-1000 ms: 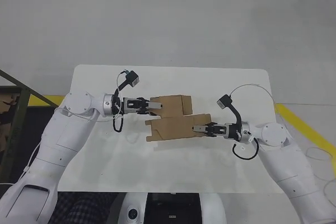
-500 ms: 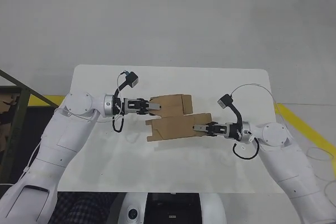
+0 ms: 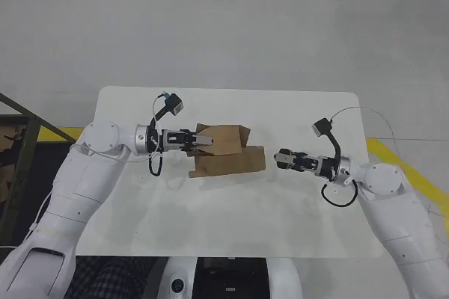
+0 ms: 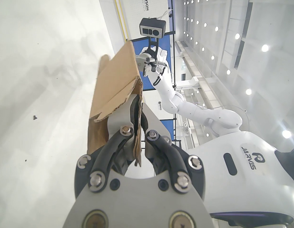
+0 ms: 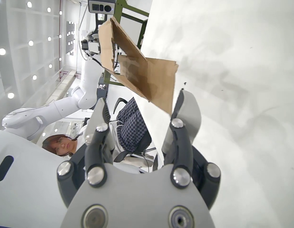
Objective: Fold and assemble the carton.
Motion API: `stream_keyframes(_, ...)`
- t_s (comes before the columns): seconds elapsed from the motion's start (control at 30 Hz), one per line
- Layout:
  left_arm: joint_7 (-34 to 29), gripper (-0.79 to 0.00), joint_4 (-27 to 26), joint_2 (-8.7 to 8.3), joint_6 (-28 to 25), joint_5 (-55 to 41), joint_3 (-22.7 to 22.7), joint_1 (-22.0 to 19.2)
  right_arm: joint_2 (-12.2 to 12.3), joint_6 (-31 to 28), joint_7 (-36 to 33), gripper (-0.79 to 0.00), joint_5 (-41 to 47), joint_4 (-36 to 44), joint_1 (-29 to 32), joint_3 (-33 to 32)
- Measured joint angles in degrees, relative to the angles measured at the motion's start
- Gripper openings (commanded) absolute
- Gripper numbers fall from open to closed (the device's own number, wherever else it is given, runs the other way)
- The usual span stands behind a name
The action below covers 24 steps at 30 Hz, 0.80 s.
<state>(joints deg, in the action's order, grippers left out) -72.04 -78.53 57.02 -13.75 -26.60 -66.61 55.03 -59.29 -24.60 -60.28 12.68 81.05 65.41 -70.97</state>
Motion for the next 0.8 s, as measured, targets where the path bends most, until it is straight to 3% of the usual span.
stream_keyframes(0.27,-0.9,-0.785,-0.7,0.05,-1.0,-0.4,0.4,0.5,0.5,-2.3,0.7,0.0,2.2,4.0,0.2,-2.6)
stream_keyframes(0.8,-2.7,-0.785,-2.6,0.71,-3.4,-3.6,2.7,1.3,-3.0,-5.6,2.3,0.0,12.7,-1.4,-4.9,10.0)
